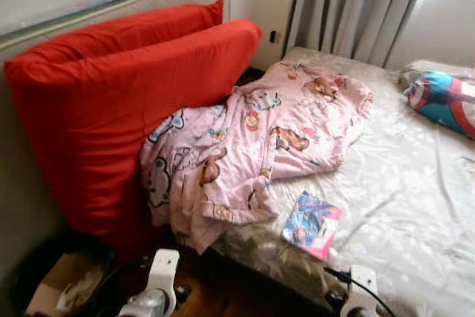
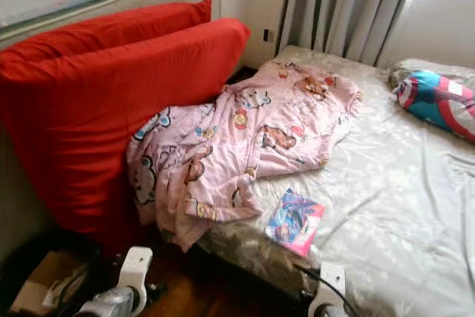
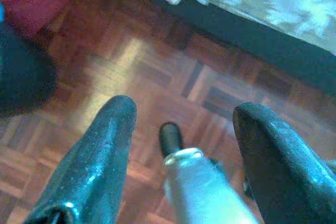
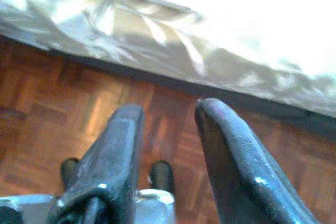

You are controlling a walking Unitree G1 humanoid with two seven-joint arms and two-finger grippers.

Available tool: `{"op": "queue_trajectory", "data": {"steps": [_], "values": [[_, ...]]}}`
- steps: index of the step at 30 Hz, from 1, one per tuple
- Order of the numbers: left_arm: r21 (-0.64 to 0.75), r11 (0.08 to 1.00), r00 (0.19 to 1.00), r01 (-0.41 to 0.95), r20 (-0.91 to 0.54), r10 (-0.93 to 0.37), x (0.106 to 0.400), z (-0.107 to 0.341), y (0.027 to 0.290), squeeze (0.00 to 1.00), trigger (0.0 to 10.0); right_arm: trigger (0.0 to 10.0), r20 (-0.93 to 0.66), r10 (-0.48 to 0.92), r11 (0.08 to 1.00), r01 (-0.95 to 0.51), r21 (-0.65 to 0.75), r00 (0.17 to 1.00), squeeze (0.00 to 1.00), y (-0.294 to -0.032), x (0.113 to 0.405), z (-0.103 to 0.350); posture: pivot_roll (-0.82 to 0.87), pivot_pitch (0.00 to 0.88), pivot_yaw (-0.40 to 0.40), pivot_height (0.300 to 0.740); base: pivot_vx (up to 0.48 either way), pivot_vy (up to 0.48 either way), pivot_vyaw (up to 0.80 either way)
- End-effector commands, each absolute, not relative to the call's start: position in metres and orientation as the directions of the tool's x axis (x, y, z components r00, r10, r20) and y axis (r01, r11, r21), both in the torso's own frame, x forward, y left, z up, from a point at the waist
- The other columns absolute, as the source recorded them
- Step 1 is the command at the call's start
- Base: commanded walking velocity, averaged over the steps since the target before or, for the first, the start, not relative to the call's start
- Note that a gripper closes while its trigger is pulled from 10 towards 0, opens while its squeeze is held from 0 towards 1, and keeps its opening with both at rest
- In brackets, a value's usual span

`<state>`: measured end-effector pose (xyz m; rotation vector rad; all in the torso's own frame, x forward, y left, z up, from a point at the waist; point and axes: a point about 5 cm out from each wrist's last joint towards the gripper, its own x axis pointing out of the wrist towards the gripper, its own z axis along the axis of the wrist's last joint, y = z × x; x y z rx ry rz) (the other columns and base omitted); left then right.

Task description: Clean up the room

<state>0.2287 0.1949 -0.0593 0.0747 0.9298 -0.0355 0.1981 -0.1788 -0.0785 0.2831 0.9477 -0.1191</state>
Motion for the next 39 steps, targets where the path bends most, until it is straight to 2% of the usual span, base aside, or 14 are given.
{"op": "queue_trajectory", "data": {"steps": [1, 11, 17, 20, 23, 26, 27, 32, 37, 38, 39], "values": [[0.047, 0.997, 0.599, 0.069, -0.801, -0.003, 0.23, -0.059, 0.192, 0.0, 10.0, 10.0, -0.815, 0.006, 0.954, 0.241, 0.178, 0.579, 0.0, -0.184, 0.196, -0.079, -0.03, 0.0, -0.052, 0.74, 0.322, 0.0, 0.0], [0.05, 0.997, 0.601, 0.066, -0.799, 0.0, 0.23, -0.059, 0.192, 0.0, 10.0, 10.0, -0.814, 0.001, 0.954, 0.243, 0.175, 0.581, 0.0, -0.184, 0.196, -0.079, -0.03, 0.0, -0.051, 0.74, 0.319, 0.0, 0.0], [0.049, 0.999, 0.64, 0.024, -0.768, 0.022, 0.232, -0.057, 0.193, 0.0, 10.0, 10.0, -0.796, -0.014, 0.953, 0.248, 0.172, 0.605, 0.0, -0.185, 0.198, -0.078, -0.02, 0.0, -0.049, 0.74, 0.0, 0.0, 0.0], [0.054, 0.999, 0.677, -0.007, -0.735, 0.045, 0.234, -0.055, 0.194, 0.0, 10.0, 10.0, -0.767, -0.028, 0.95, 0.256, 0.179, 0.641, 0.0, -0.185, 0.201, -0.075, -0.02, 0.0, -0.046, 0.74, 0.0, 0.0, 0.0], [0.066, 0.997, 0.723, -0.039, -0.687, 0.073, 0.238, -0.051, 0.196, 0.0, 10.0, 10.0, -0.727, -0.066, 0.971, 0.212, 0.111, 0.683, 0.0, -0.189, 0.205, -0.071, -0.02, 0.0, -0.043, 0.74, 0.0, 0.0, 0.0], [0.036, 0.996, 0.763, -0.082, -0.64, 0.086, 0.24, -0.047, 0.196, 0.0, 10.0, 10.0, -0.683, -0.097, 0.957, 0.256, 0.136, 0.724, 0.0, -0.19, 0.208, -0.067, -0.02, 0.0, -0.039, 0.74, 0.0, 0.0, 0.0], [0.03, 0.995, 0.789, -0.096, -0.607, 0.094, 0.241, -0.045, 0.197, 0.0, 10.0, 10.0, -0.645, -0.082, 0.956, 0.243, 0.165, 0.76, 0.0, -0.189, 0.211, -0.064, -0.02, 0.0, -0.037, 0.74, 0.0, 0.0, 0.0], [-0.006, 0.992, 0.841, -0.13, -0.531, 0.107, 0.244, -0.039, 0.198, 0.0, 10.0, 10.0, -0.565, -0.033, 0.964, 0.175, 0.199, 0.824, 0.0, -0.186, 0.216, -0.057, -0.03, 0.0, -0.032, 0.74, 0.0, 0.0, 0.0], [-0.033, 0.992, 0.868, -0.121, -0.488, 0.09, 0.244, -0.036, 0.197, 0.0, 10.0, 10.0, -0.536, -0.022, 0.966, 0.156, 0.206, 0.844, 0.0, -0.186, 0.216, -0.056, -0.03, 0.0, -0.032, 0.74, 0.0, 0.0, 0.0], [0.023, 0.997, 0.943, -0.08, -0.324, 0.083, 0.283, 0.002, 0.205, 0.0, 10.0, 10.0, -0.529, -0.024, 0.965, 0.158, 0.211, 0.848, 0.0, -0.186, 0.215, -0.056, -0.03, 0.0, -0.032, 0.74, 0.0, 0.0, 0.0], [0.034, 0.997, 0.972, -0.065, -0.224, 0.071, 0.302, 0.025, 0.207, 0.0, 10.0, 10.0, -0.522, -0.026, 0.963, 0.161, 0.214, 0.853, 0.0, -0.186, 0.215, -0.055, -0.03, 0.0, -0.033, 0.74, 0.0, 0.0, 0.0]]}}
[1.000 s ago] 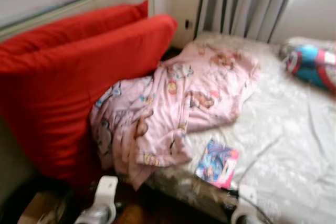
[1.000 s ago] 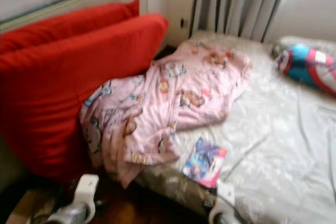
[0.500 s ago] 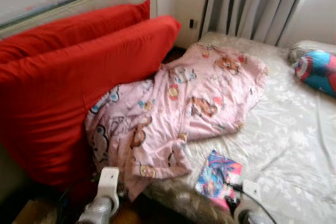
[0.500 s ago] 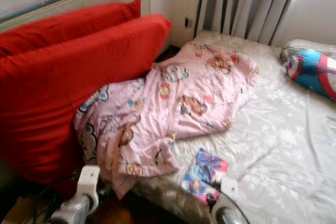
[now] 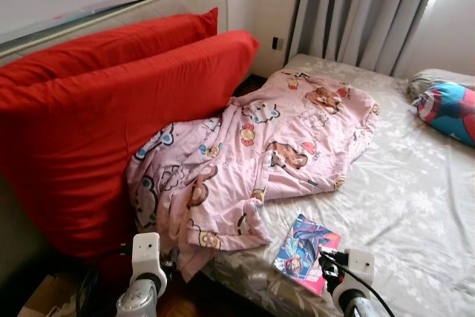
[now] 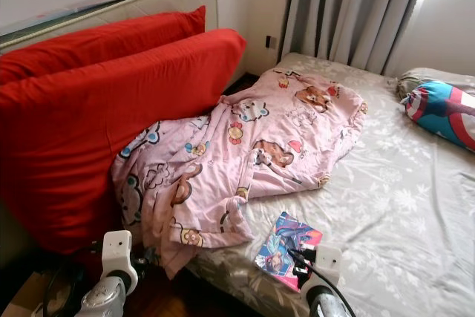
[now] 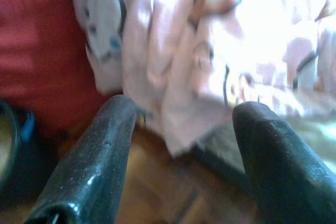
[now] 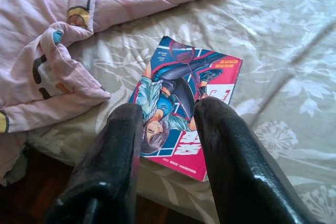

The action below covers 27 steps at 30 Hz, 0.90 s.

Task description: Clean up the room

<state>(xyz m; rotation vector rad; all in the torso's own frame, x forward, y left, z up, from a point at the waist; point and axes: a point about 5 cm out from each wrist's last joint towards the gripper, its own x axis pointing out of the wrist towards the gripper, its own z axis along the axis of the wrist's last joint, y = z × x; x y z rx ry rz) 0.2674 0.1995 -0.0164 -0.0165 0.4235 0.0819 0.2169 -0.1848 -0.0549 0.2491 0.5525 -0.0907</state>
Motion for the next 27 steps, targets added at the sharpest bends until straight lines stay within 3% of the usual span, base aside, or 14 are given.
{"op": "queue_trajectory", "data": {"steps": [1, 10, 17, 18, 19, 20, 21, 27], "values": [[0.038, 0.998, 0.991, -0.047, -0.123, 0.051, 0.318, 0.047, 0.204, 0.0, 10.0, 10.0, -0.511, -0.034, 0.962, 0.166, 0.215, 0.859, 0.0, -0.188, 0.215, -0.054, -0.03, 0.0, -0.035, 0.74, 0.0, 0.0, 0.0], [-0.025, 0.999, 0.999, -0.038, -0.025, 0.037, 0.325, 0.062, 0.199, 0.0, 10.0, 10.0, -0.46, -0.064, 0.954, 0.189, 0.233, 0.886, 0.0, -0.194, 0.215, -0.05, -0.03, 0.0, -0.043, 0.74, 0.0, 0.0, 0.0], [-0.013, 1.0, 0.999, -0.02, -0.035, 0.02, 0.325, 0.062, 0.201, 0.0, 10.0, 10.0, -0.425, -0.061, 0.974, 0.147, 0.173, 0.903, 0.0, -0.195, 0.218, -0.046, -0.03, 0.0, -0.046, 0.74, 0.0, 0.0, 0.0], [-0.012, 1.0, 0.999, -0.025, -0.04, 0.024, 0.325, 0.061, 0.202, 0.0, 10.0, 10.0, -0.375, -0.05, 0.984, 0.11, 0.139, 0.926, 0.0, -0.196, 0.229, -0.036, -0.03, 0.0, -0.047, 0.74, 0.0, 0.0, 0.0], [-0.013, 0.999, 0.998, -0.031, -0.046, 0.031, 0.323, 0.059, 0.202, 0.0, 10.0, 10.0, -0.059, -0.023, 0.998, 0.026, 0.05, 0.998, 0.0, -0.204, 0.304, 0.04, -0.03, 0.0, -0.048, 0.74, 0.0, 0.0, 0.0], [-0.013, 0.999, 0.998, -0.031, -0.046, 0.031, 0.323, 0.059, 0.202, 0.0, 10.0, 10.0, -0.059, -0.023, 0.998, 0.026, 0.05, 0.998, 0.0, -0.204, 0.304, 0.04, -0.03, 0.0, -0.048, 0.74, 0.0, 0.0, 0.0], [-0.014, 0.999, 0.999, -0.03, -0.045, 0.03, 0.323, 0.059, 0.202, 0.0, 10.0, 10.0, 0.09, -0.004, 1.0, 0.003, 0.014, 0.996, 0.0, -0.204, 0.331, 0.081, -0.03, 0.0, -0.049, 0.74, 0.0, 0.0, 0.0], [-0.028, 1.0, 1.0, 0.003, -0.024, -0.004, 0.327, 0.063, 0.193, 0.0, 10.0, 10.0, 0.192, -0.008, 0.998, -0.004, 0.063, 0.981, 0.0, -0.201, 0.337, 0.099, -0.04, 0.0, -0.049, 0.74, 0.0, 0.0, 0.0]]}}
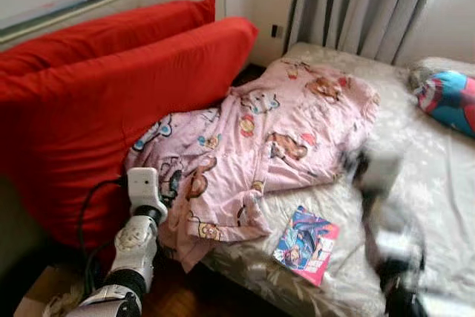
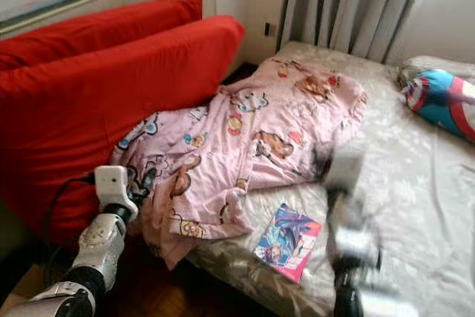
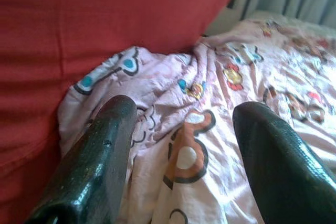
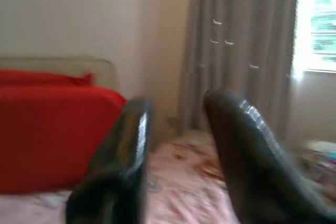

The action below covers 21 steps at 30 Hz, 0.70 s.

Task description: Clean up the room

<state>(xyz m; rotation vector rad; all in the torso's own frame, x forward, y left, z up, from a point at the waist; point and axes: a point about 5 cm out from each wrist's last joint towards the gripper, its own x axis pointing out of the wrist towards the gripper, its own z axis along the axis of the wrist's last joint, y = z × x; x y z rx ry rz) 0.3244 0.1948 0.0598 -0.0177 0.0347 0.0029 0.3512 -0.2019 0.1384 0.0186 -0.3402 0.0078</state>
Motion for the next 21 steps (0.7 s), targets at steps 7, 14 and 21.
{"op": "queue_trajectory", "data": {"steps": [7, 14, 21], "values": [[-0.031, 1.0, 1.0, 0.005, -0.013, -0.005, 0.327, 0.064, 0.193, 0.0, 10.0, 10.0, 0.122, -0.027, 0.997, 0.018, 0.076, 0.992, 0.0, -0.203, 0.331, 0.085, -0.04, 0.0, -0.056, 0.74, 0.0, 0.0, 0.0], [-0.035, 0.999, 1.0, 0.011, -0.012, -0.011, 0.327, 0.064, 0.192, 0.0, 10.0, 10.0, 0.063, -0.081, 0.988, 0.071, 0.139, 0.995, 0.0, -0.209, 0.322, 0.07, -0.04, 0.0, -0.054, 0.74, 0.0, 0.0, 0.0], [-0.044, 0.998, 0.999, 0.037, -0.014, -0.037, 0.329, 0.066, 0.19, 0.0, 10.0, 10.0, 0.036, -0.12, 0.98, 0.113, 0.163, 0.992, 0.0, -0.21, 0.325, 0.07, -0.04, 0.0, -0.046, 0.74, 0.0, 0.0, 0.0]]}}
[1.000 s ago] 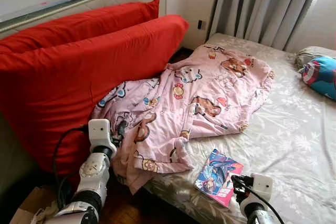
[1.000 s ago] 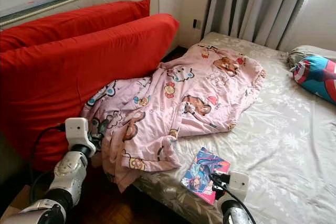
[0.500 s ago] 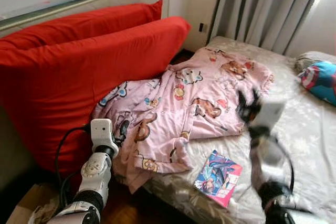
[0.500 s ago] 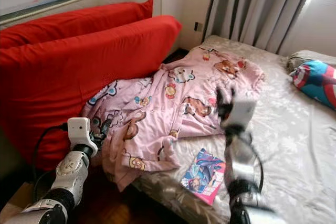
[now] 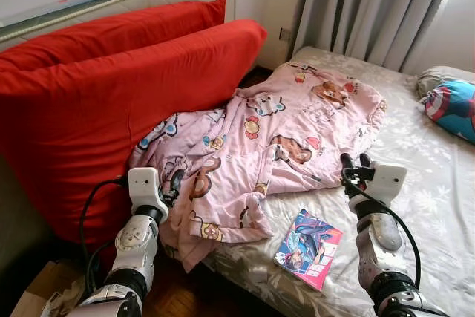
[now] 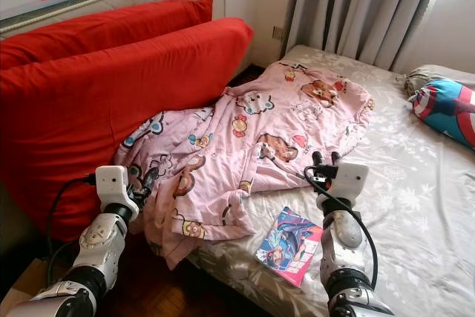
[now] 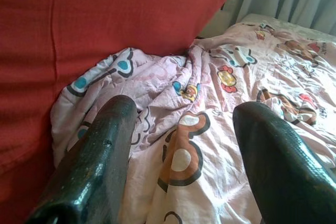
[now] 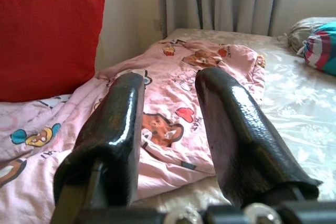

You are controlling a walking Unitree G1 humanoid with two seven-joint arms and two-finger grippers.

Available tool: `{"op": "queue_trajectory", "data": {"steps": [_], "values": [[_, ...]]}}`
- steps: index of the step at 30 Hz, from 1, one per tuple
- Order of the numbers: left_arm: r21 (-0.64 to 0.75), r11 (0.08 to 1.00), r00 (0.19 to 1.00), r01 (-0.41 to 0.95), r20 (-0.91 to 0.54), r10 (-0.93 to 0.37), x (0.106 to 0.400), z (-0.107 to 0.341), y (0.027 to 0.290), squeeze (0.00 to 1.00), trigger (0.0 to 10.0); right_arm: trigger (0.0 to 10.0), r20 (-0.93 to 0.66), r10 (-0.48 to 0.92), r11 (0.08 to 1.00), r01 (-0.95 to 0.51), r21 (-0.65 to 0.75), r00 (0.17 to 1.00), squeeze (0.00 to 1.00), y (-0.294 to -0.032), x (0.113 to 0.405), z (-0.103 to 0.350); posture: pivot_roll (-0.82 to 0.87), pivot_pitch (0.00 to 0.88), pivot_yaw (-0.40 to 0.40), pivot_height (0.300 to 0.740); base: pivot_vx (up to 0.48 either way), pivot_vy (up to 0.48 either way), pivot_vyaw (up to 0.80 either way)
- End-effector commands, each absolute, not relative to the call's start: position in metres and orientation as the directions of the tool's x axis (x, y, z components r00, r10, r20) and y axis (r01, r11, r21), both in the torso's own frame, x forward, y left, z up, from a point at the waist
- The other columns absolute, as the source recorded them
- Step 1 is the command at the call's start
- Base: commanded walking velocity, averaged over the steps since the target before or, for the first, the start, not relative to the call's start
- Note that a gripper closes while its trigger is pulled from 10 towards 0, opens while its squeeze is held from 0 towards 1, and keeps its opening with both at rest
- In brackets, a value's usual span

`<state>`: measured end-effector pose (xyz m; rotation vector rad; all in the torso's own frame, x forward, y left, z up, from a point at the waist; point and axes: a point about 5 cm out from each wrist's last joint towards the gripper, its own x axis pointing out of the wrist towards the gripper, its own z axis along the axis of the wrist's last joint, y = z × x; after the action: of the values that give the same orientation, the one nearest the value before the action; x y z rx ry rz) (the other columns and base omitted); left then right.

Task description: Clean up the room

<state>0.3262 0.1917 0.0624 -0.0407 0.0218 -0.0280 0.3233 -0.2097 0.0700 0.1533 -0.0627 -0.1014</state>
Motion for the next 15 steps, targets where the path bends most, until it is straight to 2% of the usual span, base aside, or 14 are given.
{"op": "queue_trajectory", "data": {"steps": [1, 6, 9, 15], "values": [[-0.045, 0.998, 0.999, 0.035, -0.015, -0.036, 0.33, 0.066, 0.19, 0.0, 10.0, 10.0, 0.035, -0.119, 0.981, 0.113, 0.158, 0.992, 0.0, -0.209, 0.326, 0.07, -0.04, 0.0, -0.043, 0.74, 0.0, 0.0, 0.0], [-0.056, 0.997, 0.998, 0.053, -0.025, -0.054, 0.332, 0.067, 0.188, 0.0, 10.0, 10.0, 0.021, -0.073, 0.986, 0.069, 0.149, 0.997, 0.0, -0.206, 0.328, 0.071, -0.04, 0.0, -0.044, 0.74, 0.0, 0.0, 0.0], [-0.065, 0.997, 0.998, 0.051, -0.03, -0.053, 0.332, 0.067, 0.19, 0.0, 10.0, 10.0, 0.023, 0.01, 0.994, -0.012, 0.112, 1.0, 0.0, -0.198, 0.33, 0.072, -0.05, 0.0, -0.046, 0.74, 0.0, 0.0, 0.0], [-0.056, 0.997, 0.997, 0.055, -0.044, -0.057, 0.33, 0.063, 0.187, 0.0, 10.0, 10.0, 0.023, 0.046, 0.996, -0.047, 0.073, 0.999, 0.0, -0.192, 0.33, 0.071, -0.05, 0.0, -0.056, 0.74, 0.0, 0.0, 0.0]]}}
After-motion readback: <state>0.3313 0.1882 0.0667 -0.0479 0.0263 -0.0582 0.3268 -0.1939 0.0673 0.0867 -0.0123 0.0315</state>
